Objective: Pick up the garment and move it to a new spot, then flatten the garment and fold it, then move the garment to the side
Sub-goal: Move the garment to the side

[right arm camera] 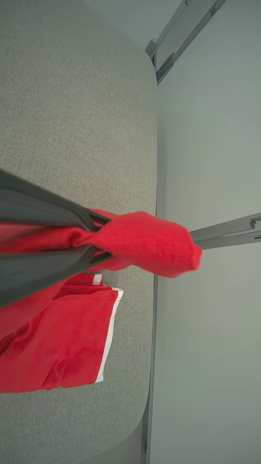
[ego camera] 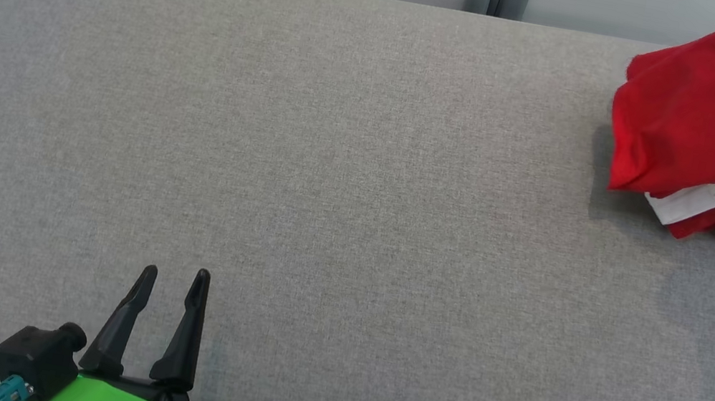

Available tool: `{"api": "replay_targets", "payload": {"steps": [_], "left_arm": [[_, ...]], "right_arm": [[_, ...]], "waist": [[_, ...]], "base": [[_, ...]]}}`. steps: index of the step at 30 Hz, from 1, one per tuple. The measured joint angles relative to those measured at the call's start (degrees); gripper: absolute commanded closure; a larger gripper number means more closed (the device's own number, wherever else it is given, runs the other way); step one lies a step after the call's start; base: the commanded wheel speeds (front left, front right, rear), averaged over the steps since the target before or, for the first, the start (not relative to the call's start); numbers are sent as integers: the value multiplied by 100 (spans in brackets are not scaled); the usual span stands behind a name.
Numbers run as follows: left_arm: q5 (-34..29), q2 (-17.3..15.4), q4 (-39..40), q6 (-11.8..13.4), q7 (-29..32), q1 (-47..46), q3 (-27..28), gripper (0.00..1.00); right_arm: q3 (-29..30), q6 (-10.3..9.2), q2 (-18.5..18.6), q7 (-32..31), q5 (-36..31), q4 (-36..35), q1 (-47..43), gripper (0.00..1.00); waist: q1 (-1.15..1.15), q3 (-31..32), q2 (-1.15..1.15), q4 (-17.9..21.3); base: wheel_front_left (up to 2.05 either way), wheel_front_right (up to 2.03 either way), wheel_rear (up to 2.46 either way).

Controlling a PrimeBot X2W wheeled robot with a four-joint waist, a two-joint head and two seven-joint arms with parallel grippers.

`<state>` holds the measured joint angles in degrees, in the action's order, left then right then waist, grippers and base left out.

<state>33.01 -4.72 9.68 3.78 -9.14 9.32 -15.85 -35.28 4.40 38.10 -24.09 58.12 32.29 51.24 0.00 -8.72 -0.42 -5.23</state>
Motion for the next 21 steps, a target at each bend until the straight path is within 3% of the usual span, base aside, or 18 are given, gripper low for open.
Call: {"api": "replay_targets", "payload": {"steps": [13, 21], "left_arm": [[-131, -145, 63, -23, 60, -248, -8, 0], [-205, -222, 126, -26, 171, -351, 1, 0]], "right_arm": [[171, -176, 194, -225, -1, 216, 240, 100], [324, -388, 649, 10, -204, 499, 295, 100]], "waist": [[0, -477, 0, -149], [0, -814, 0, -167]], "base": [[0, 0, 0], [0, 0, 0]]}}
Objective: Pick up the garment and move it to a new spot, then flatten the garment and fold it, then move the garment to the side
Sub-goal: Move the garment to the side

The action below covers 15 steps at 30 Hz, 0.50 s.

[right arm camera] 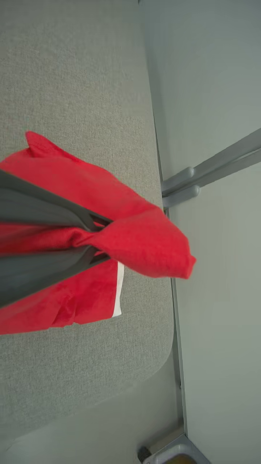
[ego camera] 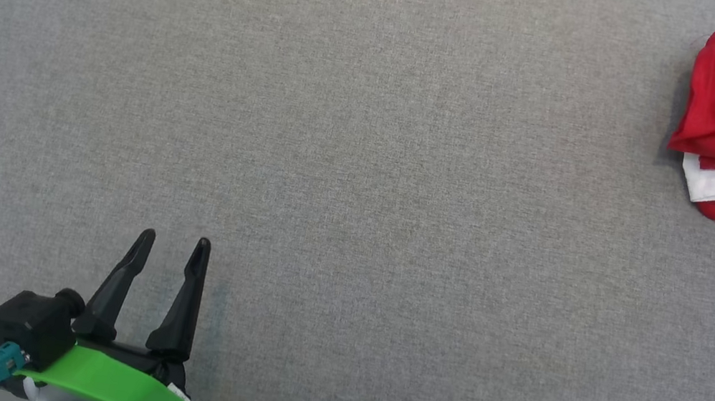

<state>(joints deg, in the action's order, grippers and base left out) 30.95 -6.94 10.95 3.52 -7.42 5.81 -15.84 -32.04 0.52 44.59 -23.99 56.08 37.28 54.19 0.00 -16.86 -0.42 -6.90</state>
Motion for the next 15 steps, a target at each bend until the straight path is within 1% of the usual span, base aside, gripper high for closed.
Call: {"api": "replay_targets", "payload": {"steps": [8, 9, 10, 11, 12, 13, 14, 15], "left_arm": [[-98, -124, 101, -7, 131, -150, -64, 0], [-99, -124, 105, -8, 141, -175, -71, 0], [-101, -124, 118, -8, 142, -195, -69, 0], [-108, -125, 129, -8, 142, -219, -68, 0], [-122, -127, 138, -8, 142, -236, -67, 0], [-134, -132, 152, -8, 143, -242, -64, 0], [-135, -135, 159, -8, 153, -249, -65, 0], [-137, -138, 159, -8, 158, -260, -62, 0]], "right_arm": [[-20, -364, 112, 647, -459, 389, -97, 100], [-47, -408, 125, 734, -539, 428, -127, 93], [-78, -433, 137, 799, -626, 471, -161, 82], [-116, -482, 146, 879, -715, 516, -199, 75], [-164, -526, 149, 989, -811, 565, -218, 54], [-207, -543, 155, 1088, -915, 606, -225, 30], [-242, -580, 160, 1165, -1034, 650, -226, 0], [-265, -608, 163, 1237, -1101, 717, -227, 0]], "waist": [[0, -336, 0, -39], [0, -376, 0, -51], [0, -413, 0, -63], [0, -450, 0, -75], [0, -484, 0, -88], [0, -515, 0, -99], [0, -545, 0, -110], [0, -570, 0, -119]], "base": [[0, 0, 0], [0, 0, 0], [0, 0, 0], [0, 0, 0], [0, 0, 0], [0, 0, 0], [0, 0, 0], [0, 0, 0]]}}
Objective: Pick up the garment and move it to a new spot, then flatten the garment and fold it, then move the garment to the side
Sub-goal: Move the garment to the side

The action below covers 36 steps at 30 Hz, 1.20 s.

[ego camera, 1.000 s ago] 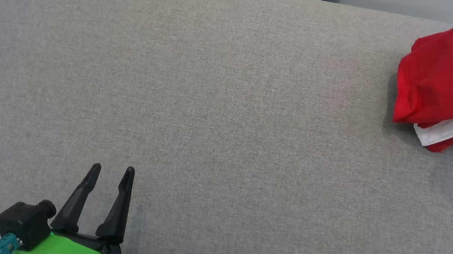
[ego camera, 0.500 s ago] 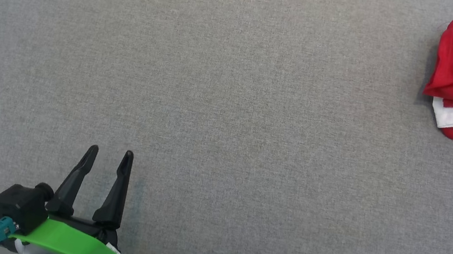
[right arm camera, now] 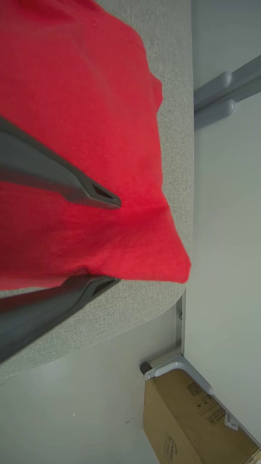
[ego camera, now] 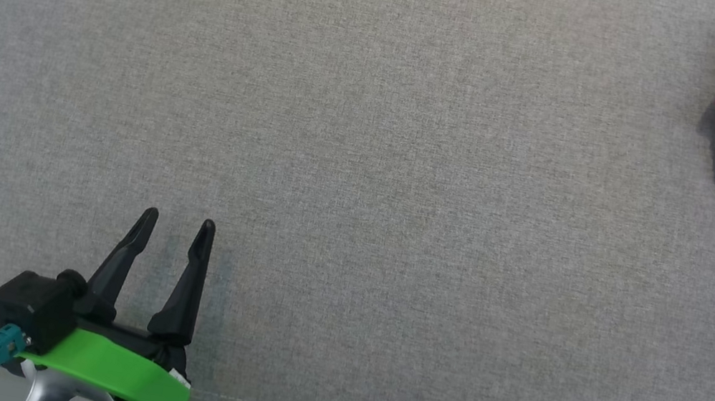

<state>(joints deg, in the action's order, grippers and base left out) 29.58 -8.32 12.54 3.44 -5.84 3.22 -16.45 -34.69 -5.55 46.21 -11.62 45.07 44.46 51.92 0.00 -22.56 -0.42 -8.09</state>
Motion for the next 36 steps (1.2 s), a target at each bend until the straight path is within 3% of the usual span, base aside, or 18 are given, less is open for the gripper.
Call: {"api": "replay_targets", "payload": {"steps": [6, 10, 16, 23, 30, 36], "left_arm": [[-2, -12, 1, -40, 27, -49, 3, 0], [-2, -19, -1, -40, 25, -60, 59, 0], [-2, -18, -40, -44, 18, -98, 63, 0], [0, 13, -114, -100, -56, -336, 63, 0], [10, 151, -307, -116, -224, -481, 101, 0], [109, 242, -550, -45, -405, -493, 234, 0]], "right_arm": [[-74, -66, 0, 342, -133, 354, -208, 0], [-38, -68, -302, 637, -154, 494, -273, 0], [86, -110, -445, 1194, -185, 495, -248, 0], [66, -110, -617, 1813, -352, 276, -40, 0], [-46, -41, -1033, 2513, -439, -78, 23, 0], [-105, 8, -1458, 2622, -470, -357, -212, 0]], "waist": [[0, -39, 0, -6], [0, 11, 0, 84], [0, 144, 0, 236], [0, 399, 0, 398], [0, 826, 0, 602], [0, 1252, 0, 786]], "base": [[0, 0, 0], [0, 0, 0], [0, 0, 0], [0, 0, 0], [0, 0, 0], [0, 0, 0]]}}
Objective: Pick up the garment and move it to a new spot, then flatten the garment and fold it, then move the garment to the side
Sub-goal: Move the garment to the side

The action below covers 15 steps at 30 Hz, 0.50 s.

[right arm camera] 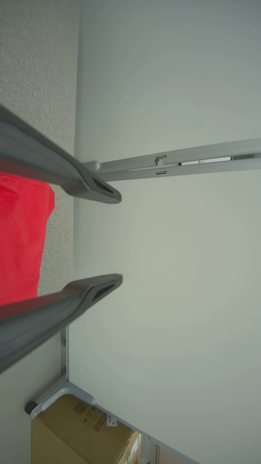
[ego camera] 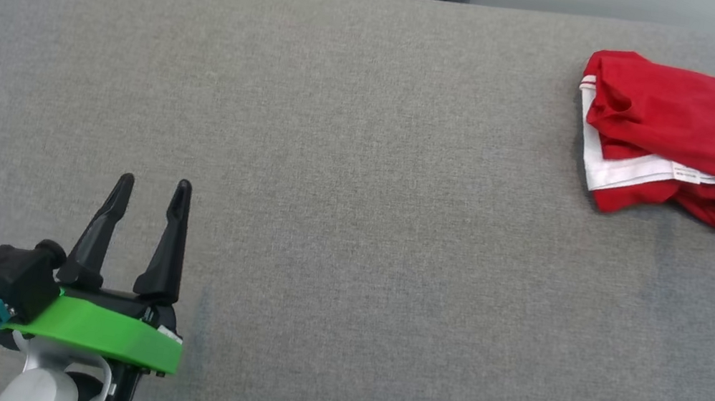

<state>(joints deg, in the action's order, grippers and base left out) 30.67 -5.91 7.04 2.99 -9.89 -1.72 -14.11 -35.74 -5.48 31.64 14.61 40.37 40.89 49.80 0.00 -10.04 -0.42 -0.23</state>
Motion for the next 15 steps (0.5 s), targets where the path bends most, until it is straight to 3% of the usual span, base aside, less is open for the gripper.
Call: {"api": "replay_targets", "payload": {"steps": [10, 15], "left_arm": [[-274, 14, -366, 250, -52, 186, 240, 0], [-433, -21, -383, 267, -85, 342, 321, 0]], "right_arm": [[22, -77, -581, -1, -2, -542, -1233, 0], [367, -163, -832, -1, -187, -1310, -1614, 0]], "waist": [[0, 742, 0, 243], [0, 1006, 0, 343]], "base": [[0, 0, 0], [0, 0, 0]]}}
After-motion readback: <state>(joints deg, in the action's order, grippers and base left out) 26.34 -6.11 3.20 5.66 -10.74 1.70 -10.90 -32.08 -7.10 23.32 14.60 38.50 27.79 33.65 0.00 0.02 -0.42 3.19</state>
